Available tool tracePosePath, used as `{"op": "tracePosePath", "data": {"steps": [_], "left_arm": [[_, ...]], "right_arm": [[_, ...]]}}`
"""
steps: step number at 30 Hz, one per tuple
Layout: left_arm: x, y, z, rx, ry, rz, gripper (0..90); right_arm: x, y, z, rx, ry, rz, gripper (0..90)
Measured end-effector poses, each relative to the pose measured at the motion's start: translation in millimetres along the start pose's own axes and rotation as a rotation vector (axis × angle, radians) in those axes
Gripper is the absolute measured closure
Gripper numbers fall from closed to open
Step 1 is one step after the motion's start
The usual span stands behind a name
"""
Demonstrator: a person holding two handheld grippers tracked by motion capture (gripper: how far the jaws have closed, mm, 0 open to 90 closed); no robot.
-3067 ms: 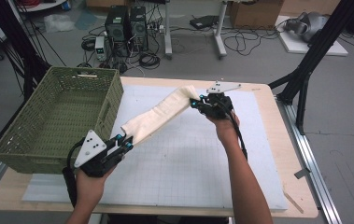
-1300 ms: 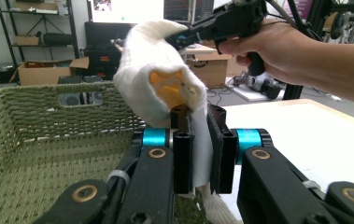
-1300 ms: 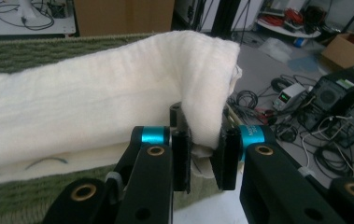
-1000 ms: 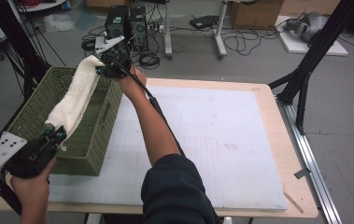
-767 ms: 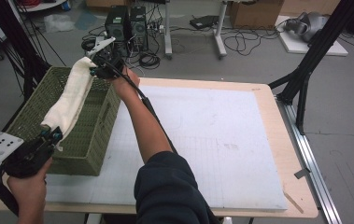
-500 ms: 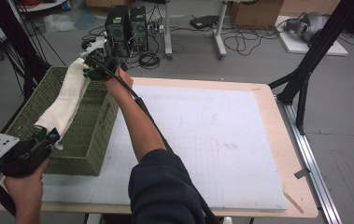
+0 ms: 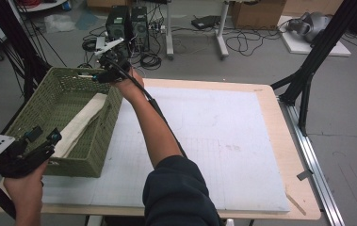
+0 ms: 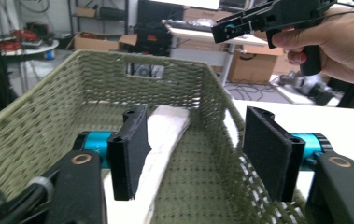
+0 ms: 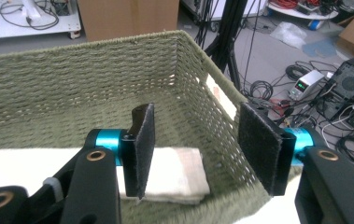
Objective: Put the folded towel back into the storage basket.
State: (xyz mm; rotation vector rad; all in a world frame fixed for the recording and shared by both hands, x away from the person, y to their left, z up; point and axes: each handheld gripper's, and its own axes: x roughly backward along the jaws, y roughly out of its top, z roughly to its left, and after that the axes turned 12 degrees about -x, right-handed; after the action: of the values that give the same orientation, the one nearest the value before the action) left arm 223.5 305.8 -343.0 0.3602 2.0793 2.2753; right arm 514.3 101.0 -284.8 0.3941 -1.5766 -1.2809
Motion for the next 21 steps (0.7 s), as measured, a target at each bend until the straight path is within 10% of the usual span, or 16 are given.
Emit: {"op": "tracePosePath", "data": {"steps": [8, 21], "left_arm": [[-6.6, 5.7, -10.4, 0.067, -0.122, -0.046, 18.6], [-19.6, 16.9, -47.5, 0.020, -0.306, -0.056, 17.2]], "right_arm": [[38.4, -9.1, -11.6, -0.025, 0.004, -0.012, 34.5], [130.6, -43.1, -34.5, -0.064, -0.040, -0.012, 19.6]]}}
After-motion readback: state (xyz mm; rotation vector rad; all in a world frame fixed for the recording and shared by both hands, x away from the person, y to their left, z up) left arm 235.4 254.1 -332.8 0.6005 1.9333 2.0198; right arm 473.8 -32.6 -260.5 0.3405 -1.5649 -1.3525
